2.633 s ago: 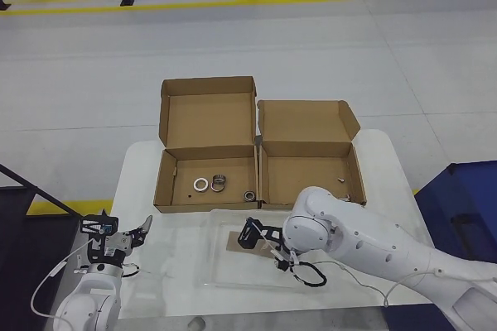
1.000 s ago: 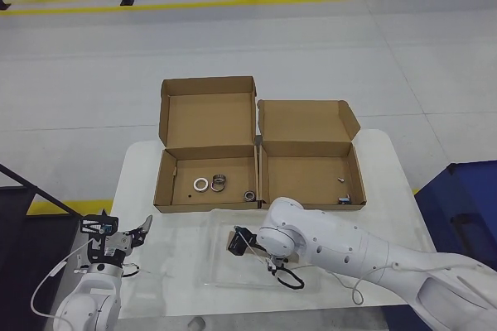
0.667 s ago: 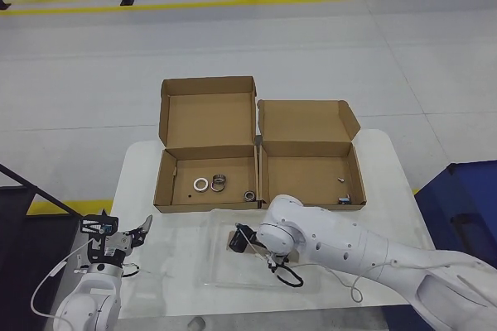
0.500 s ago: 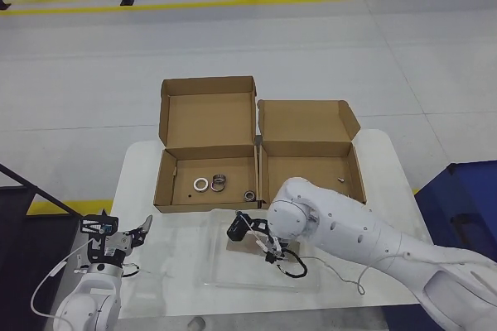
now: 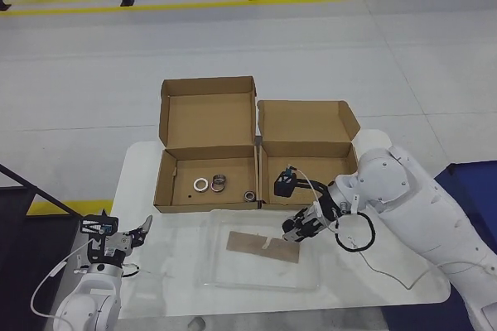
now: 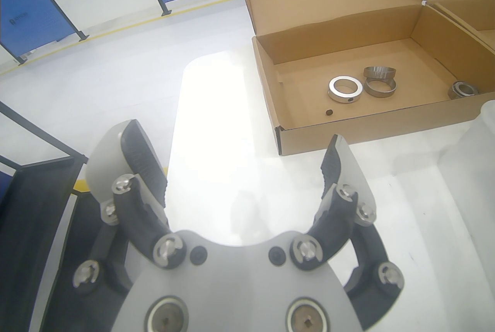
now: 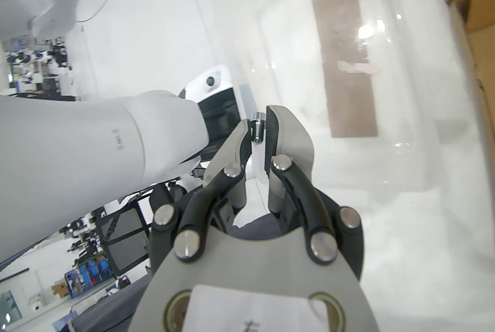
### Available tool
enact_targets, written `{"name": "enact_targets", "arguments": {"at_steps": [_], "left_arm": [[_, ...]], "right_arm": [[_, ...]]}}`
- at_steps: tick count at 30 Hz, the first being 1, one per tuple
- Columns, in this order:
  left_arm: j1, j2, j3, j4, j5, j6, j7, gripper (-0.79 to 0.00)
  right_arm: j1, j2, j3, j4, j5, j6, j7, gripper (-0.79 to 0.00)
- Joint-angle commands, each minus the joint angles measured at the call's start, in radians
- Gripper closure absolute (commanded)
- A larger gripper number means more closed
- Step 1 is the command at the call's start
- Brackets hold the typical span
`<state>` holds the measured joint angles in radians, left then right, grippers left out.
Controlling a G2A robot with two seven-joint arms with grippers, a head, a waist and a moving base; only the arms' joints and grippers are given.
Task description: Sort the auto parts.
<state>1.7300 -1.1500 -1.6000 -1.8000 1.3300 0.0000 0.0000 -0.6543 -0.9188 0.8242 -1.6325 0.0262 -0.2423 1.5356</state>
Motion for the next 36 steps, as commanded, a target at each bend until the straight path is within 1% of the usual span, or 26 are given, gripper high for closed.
{"name": "enact_targets", "arguments": {"at_steps": [1, 7, 8, 9, 13, 18, 22, 24, 36], "left_arm": [[0.0, 0.0, 0.0, 0.0, 0.0, 0.0, 0.0, -0.785], [0.0, 0.0, 0.0, 0.0, 0.0, 0.0, 0.0, -0.785], [0.0, 0.0, 0.0, 0.0, 0.0, 0.0, 0.0, -0.785], [0.0, 0.0, 0.0, 0.0, 0.0, 0.0, 0.0, -0.785], [0.0, 0.0, 0.0, 0.0, 0.0, 0.0, 0.0, -0.785], [0.0, 0.0, 0.0, 0.0, 0.0, 0.0, 0.0, -0.785], [0.0, 0.0, 0.0, 0.0, 0.0, 0.0, 0.0, -0.785], [0.0, 0.0, 0.0, 0.0, 0.0, 0.0, 0.0, -0.785], [0.0, 0.0, 0.0, 0.0, 0.0, 0.0, 0.0, -0.785]], "right_arm": [[0.001, -0.001, -0.002, 0.002, 0.001, -0.002, 0.0, 0.0], [0.001, -0.001, -0.002, 0.002, 0.001, -0.002, 0.0, 0.0], [-0.009, -0.002, -0.005, -0.005, 0.029, -0.011, -0.005, 0.0], [-0.017, -0.002, 0.003, -0.007, 0.089, -0.039, -0.006, 0.0], [-0.025, 0.012, 0.048, -0.004, 0.323, -0.065, -0.022, 0.0], [-0.049, 0.038, 0.093, -0.048, 0.67, -0.049, -0.006, 0.0], [-0.074, 0.046, 0.121, -0.064, 0.883, -0.043, 0.0, 0.0], [-0.079, 0.047, 0.125, -0.064, 0.915, -0.043, 0.0, 0.0], [-0.079, 0.047, 0.125, -0.064, 0.915, -0.043, 0.0, 0.0]]}}
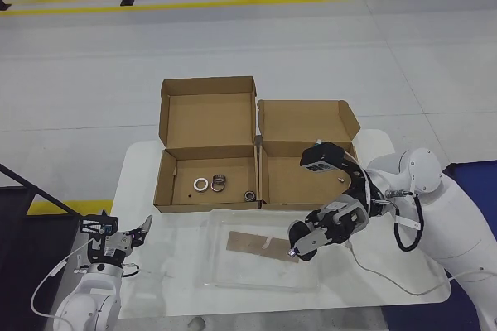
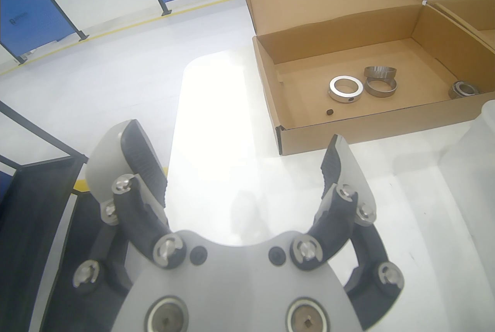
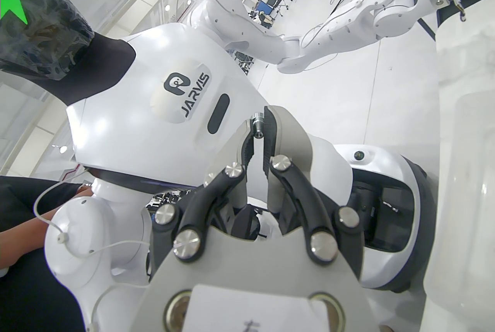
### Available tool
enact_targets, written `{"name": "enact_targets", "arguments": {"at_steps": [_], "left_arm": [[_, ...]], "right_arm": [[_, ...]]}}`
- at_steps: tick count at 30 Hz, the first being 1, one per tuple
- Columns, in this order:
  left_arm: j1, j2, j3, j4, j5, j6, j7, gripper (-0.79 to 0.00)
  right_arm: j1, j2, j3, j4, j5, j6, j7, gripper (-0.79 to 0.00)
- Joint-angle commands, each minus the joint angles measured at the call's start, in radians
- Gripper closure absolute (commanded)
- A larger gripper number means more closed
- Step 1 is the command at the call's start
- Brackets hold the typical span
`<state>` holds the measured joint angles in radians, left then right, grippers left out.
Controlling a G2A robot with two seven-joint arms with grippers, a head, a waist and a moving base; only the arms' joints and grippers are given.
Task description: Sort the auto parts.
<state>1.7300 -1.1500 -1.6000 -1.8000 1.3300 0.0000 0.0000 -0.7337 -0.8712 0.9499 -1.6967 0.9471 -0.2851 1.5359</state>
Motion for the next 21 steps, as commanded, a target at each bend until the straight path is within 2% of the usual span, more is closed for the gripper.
{"name": "enact_targets", "arguments": {"at_steps": [1, 4, 12, 16, 21], "left_arm": [[0.0, 0.0, 0.0, 0.0, 0.0, 0.0, 0.0, -0.785], [0.0, 0.0, 0.0, 0.0, 0.0, 0.0, 0.0, -0.785], [0.0, 0.0, 0.0, 0.0, 0.0, 0.0, 0.0, -0.785], [0.0, 0.0, 0.0, 0.0, 0.0, 0.0, 0.0, -0.785], [0.0, 0.0, 0.0, 0.0, 0.0, 0.0, 0.0, -0.785]], "right_arm": [[0.0, 0.0, 0.0, 0.0, -0.006, 0.0, 0.0, 0.0], [-0.004, -0.001, -0.002, -0.004, 0.003, 0.003, -0.006, 0.0], [-0.05, -0.025, 0.007, -0.028, 0.536, 0.098, 0.0, 0.0], [-0.067, -0.039, 0.022, -0.002, 0.684, 0.169, 0.0, 0.0], [-0.079, -0.077, -0.002, 0.038, 0.782, 0.27, 0.0, 0.0]]}}
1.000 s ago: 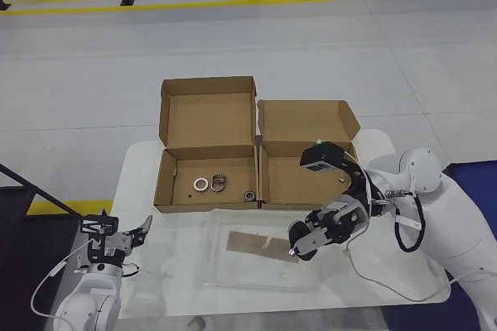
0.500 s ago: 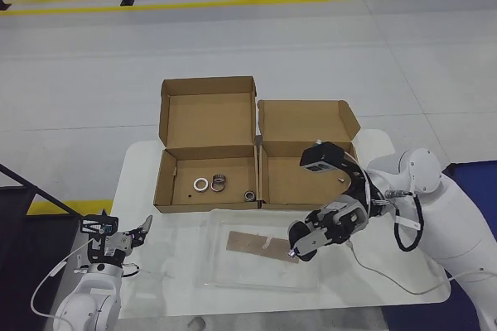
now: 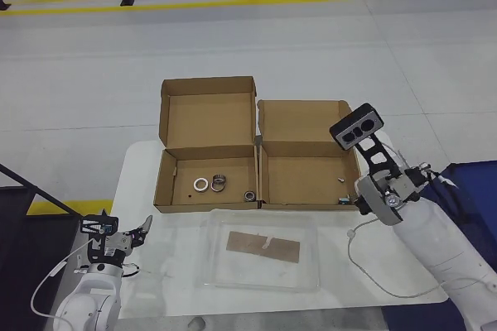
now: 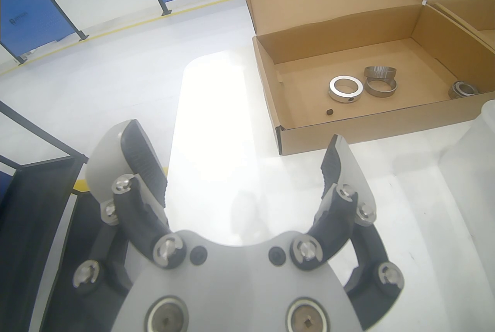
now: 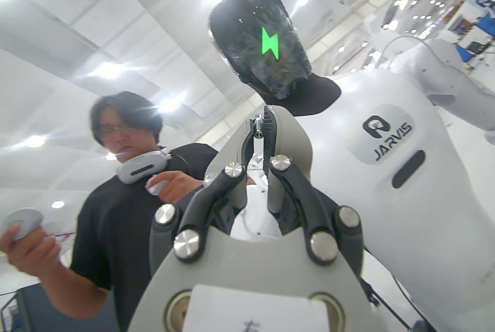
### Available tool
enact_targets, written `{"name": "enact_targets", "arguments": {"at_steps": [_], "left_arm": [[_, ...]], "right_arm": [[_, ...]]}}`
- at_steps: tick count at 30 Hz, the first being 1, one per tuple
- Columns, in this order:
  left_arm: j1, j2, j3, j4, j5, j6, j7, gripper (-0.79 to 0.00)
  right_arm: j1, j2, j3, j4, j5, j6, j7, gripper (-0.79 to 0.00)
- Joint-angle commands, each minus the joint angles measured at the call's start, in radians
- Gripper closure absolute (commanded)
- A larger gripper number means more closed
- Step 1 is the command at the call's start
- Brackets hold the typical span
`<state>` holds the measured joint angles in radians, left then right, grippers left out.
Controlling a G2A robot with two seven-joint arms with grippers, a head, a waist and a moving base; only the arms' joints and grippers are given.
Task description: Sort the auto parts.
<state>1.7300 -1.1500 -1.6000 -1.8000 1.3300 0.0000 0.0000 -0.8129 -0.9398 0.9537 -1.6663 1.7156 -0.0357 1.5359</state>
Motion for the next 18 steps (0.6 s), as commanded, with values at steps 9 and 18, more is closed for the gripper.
{"name": "enact_targets", "arguments": {"at_steps": [9, 18], "left_arm": [[0.0, 0.0, 0.0, 0.0, 0.0, 0.0, 0.0, -0.785], [0.0, 0.0, 0.0, 0.0, 0.0, 0.0, 0.0, -0.785]], "right_arm": [[0.013, -0.072, -0.092, 0.079, -0.05, 0.239, 0.0, 0.0], [0.054, -0.068, -0.317, 0.06, -0.028, 0.321, 0.0, 0.0]]}}
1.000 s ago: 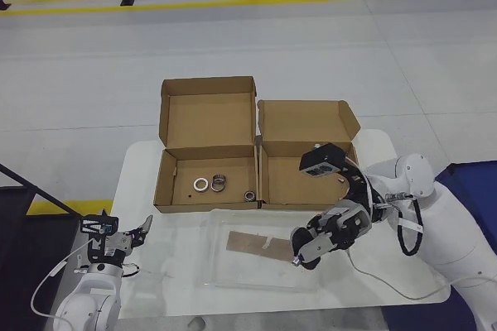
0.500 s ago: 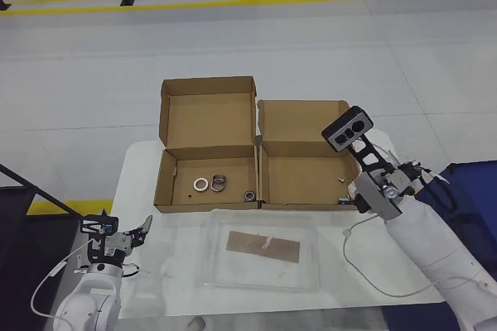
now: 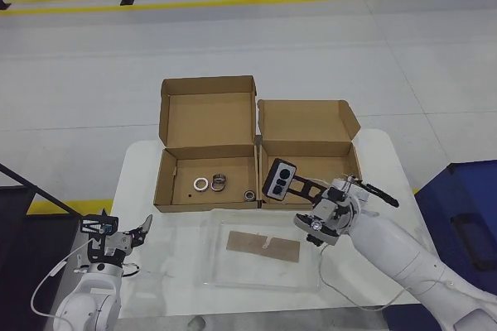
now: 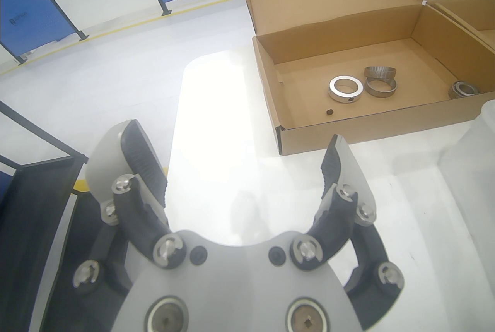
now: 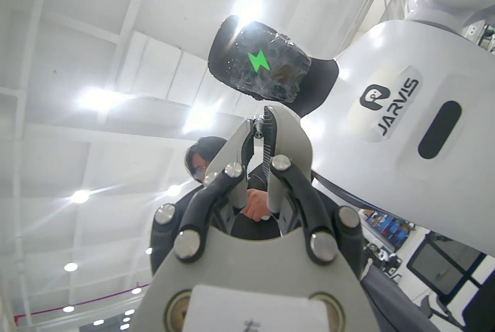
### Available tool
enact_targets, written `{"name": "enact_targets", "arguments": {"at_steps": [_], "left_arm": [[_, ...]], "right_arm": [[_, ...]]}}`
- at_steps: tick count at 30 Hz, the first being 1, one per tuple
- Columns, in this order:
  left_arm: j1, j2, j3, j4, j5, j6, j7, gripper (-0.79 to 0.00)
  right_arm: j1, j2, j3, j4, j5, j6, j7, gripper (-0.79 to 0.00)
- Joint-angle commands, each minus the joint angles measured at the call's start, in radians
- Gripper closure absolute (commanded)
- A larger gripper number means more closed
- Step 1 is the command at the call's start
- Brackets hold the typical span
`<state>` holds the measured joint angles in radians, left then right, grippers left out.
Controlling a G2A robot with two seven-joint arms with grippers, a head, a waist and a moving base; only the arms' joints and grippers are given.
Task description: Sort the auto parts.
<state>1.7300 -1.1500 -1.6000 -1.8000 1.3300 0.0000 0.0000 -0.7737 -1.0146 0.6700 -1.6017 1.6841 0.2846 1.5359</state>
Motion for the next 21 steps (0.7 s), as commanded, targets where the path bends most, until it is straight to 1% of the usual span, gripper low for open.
{"name": "enact_targets", "arguments": {"at_steps": [1, 4, 6, 7, 10, 15, 21], "left_arm": [[0.0, 0.0, 0.0, 0.0, 0.0, 0.0, 0.0, -0.785], [0.0, 0.0, 0.0, 0.0, 0.0, 0.0, 0.0, -0.785], [0.0, 0.0, 0.0, 0.0, 0.0, 0.0, 0.0, -0.785], [0.0, 0.0, 0.0, 0.0, 0.0, 0.0, 0.0, -0.785], [0.0, 0.0, 0.0, 0.0, 0.0, 0.0, 0.0, -0.785], [0.0, 0.0, 0.0, 0.0, 0.0, 0.0, 0.0, -0.785], [0.0, 0.0, 0.0, 0.0, 0.0, 0.0, 0.0, -0.785]], "right_arm": [[0.029, 0.014, -0.054, -0.007, 0.009, 0.0, 0.0, 0.0], [0.068, 0.034, -0.049, 0.017, 0.009, 0.0, 0.0, 0.0], [0.08, 0.042, 0.008, 0.027, -0.016, -0.005, 0.0, 0.0], [0.08, 0.044, 0.037, 0.036, -0.056, -0.038, 0.0, 0.0], [0.08, 0.053, 0.096, 0.064, -0.211, -0.184, 0.0, 0.0], [0.058, 0.053, 0.132, 0.051, -0.239, -0.293, 0.0, 0.0], [0.056, 0.053, 0.135, 0.05, -0.243, -0.301, 0.0, 0.0]]}}
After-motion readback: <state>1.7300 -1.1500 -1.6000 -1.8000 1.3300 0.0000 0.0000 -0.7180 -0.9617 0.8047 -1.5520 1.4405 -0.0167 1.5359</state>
